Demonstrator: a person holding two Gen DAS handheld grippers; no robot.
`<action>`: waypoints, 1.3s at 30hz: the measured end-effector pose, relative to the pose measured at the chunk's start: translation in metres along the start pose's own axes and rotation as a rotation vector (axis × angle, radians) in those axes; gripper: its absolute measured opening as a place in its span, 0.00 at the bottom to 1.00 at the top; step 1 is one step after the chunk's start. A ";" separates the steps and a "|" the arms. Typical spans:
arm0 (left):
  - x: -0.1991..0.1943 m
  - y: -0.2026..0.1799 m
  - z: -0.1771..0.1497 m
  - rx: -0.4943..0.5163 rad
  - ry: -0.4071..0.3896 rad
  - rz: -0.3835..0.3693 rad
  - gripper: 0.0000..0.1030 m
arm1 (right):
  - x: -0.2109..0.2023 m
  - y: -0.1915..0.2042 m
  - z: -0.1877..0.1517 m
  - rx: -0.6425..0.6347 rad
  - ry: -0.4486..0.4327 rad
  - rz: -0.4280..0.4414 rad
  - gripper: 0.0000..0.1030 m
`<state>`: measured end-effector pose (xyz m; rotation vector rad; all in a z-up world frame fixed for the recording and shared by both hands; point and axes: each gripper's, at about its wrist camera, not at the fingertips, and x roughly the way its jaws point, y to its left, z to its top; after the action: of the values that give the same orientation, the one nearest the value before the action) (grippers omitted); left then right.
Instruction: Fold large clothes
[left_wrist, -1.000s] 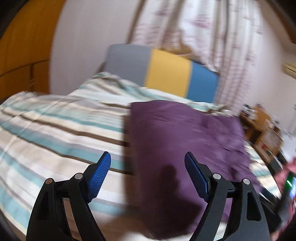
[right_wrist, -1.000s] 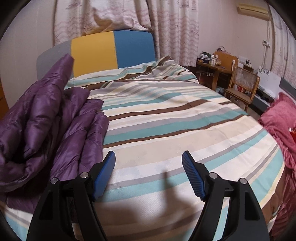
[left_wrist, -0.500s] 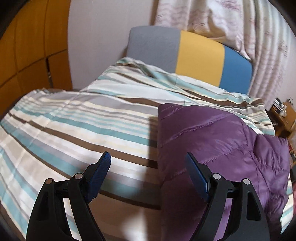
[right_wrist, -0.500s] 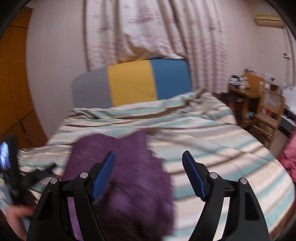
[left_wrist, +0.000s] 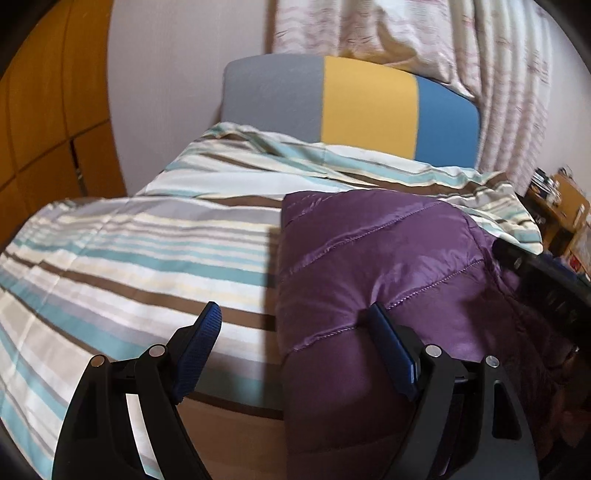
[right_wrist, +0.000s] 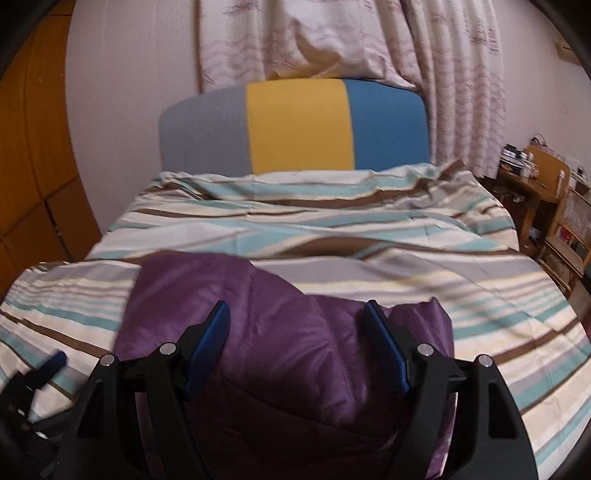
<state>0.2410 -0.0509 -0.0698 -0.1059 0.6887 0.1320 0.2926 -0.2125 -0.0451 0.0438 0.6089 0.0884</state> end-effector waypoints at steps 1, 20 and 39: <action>0.000 -0.004 -0.001 0.014 -0.006 -0.005 0.79 | 0.003 -0.008 -0.006 0.014 0.006 -0.009 0.71; 0.017 -0.039 -0.017 0.136 -0.027 0.004 0.83 | 0.052 -0.051 -0.056 0.061 0.099 -0.093 0.71; 0.087 -0.073 0.024 0.236 0.135 0.170 0.91 | 0.053 -0.059 -0.056 0.105 0.113 -0.069 0.72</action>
<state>0.3336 -0.1119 -0.1032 0.1719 0.8434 0.2063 0.3080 -0.2649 -0.1257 0.1198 0.7269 -0.0078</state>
